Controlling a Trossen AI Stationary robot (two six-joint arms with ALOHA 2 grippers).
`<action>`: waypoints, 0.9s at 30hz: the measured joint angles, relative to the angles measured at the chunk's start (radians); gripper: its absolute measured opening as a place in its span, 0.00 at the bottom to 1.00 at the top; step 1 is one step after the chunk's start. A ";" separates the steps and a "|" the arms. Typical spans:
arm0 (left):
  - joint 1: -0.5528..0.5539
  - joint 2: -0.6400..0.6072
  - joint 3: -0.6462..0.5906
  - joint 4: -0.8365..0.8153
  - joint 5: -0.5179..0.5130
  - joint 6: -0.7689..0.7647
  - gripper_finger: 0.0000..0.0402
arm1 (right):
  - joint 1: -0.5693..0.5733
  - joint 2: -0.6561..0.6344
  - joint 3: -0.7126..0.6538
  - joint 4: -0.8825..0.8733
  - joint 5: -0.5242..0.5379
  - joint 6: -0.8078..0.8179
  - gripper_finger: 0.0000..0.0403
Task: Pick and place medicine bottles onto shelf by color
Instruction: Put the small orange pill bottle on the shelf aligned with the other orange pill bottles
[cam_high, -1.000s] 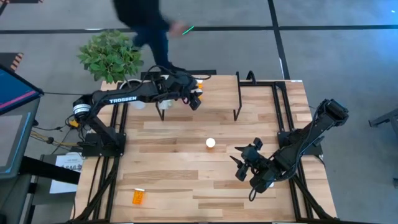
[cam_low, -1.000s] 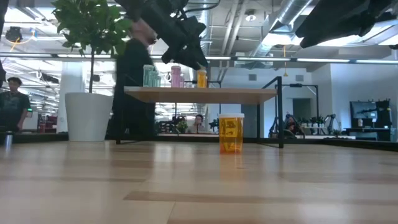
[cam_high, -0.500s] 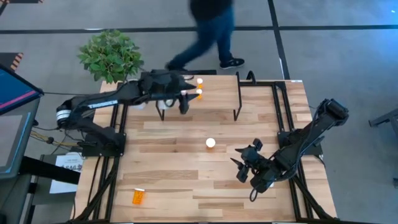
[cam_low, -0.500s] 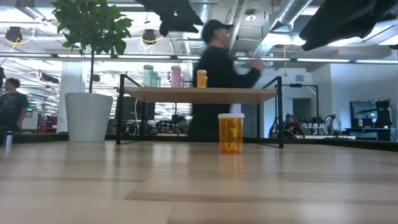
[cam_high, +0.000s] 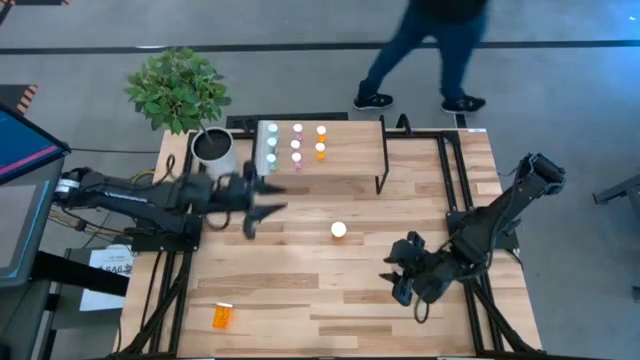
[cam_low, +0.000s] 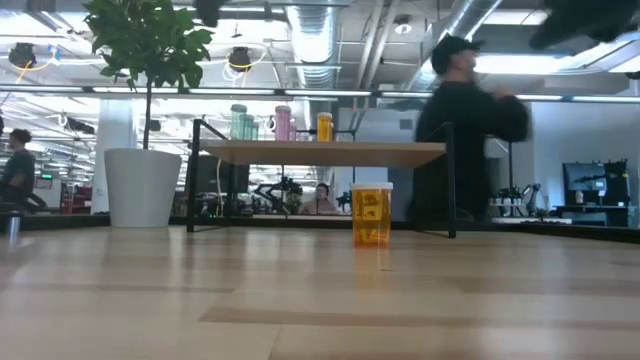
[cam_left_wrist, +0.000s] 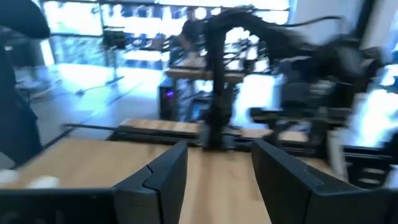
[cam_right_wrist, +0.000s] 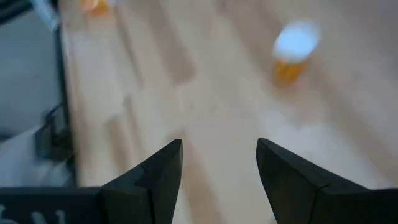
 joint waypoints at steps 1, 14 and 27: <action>-0.039 -0.018 -0.043 0.042 -0.017 -0.001 0.42 | -0.015 0.001 0.001 -0.001 -0.075 0.016 0.56; -0.250 -0.051 -0.258 0.353 -0.132 0.020 0.42 | 0.049 0.006 0.001 -0.465 -0.604 0.499 0.56; -0.250 -0.051 -0.258 0.353 -0.138 0.015 0.42 | 0.322 -0.003 -0.052 -0.317 -0.515 0.892 0.56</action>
